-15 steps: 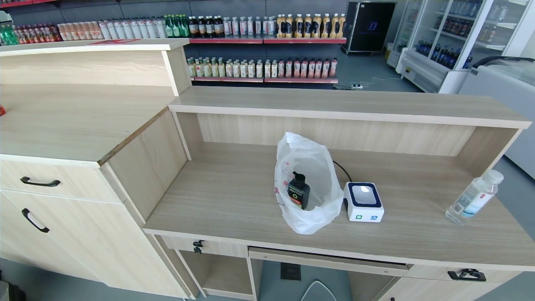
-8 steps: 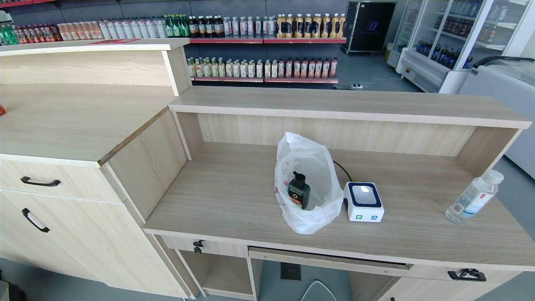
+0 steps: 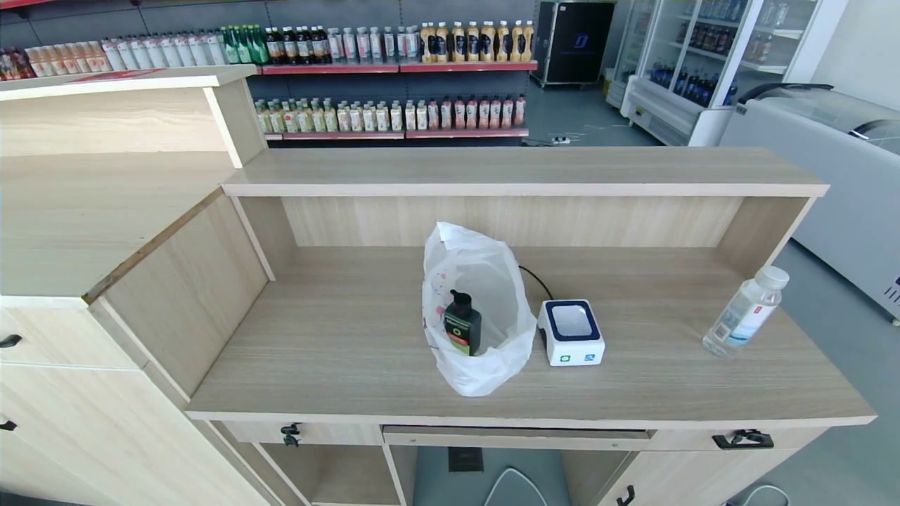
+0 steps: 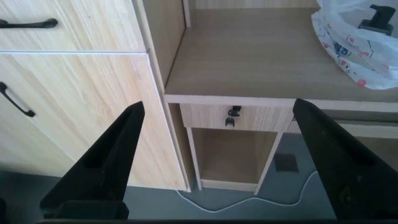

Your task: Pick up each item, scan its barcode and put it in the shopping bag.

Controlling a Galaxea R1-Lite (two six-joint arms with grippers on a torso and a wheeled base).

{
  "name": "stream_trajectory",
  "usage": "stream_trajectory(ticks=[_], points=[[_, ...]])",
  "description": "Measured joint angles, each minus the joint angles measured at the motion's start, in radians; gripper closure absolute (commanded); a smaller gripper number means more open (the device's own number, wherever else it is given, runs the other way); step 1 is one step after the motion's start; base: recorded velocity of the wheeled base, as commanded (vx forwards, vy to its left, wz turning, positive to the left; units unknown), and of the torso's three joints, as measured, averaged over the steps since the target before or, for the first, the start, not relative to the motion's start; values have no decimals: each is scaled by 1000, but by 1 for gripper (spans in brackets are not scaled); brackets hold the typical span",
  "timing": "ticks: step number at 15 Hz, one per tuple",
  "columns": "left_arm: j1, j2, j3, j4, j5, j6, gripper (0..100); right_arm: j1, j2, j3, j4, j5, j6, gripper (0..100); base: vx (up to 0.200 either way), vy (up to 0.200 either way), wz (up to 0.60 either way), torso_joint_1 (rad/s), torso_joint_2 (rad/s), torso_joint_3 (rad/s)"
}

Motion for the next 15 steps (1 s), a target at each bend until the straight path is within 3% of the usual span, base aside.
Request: stream_trajectory(ticks=[2, 5, 15], points=[[0, 0, 0, 0, 0, 0, 0, -3, 56, -56, 0, 81, 12, 0, 0, 0, 0, 0, 0, 0], [0, 0, 0, 0, 0, 0, 0, 8, 134, -129, 0, 98, 12, 0, 0, 0, 0, 0, 0, 0], [0, 0, 0, 0, 0, 1, 0, 234, 312, -181, -51, 118, -50, 0, 0, 0, 0, 0, 0, 0]])
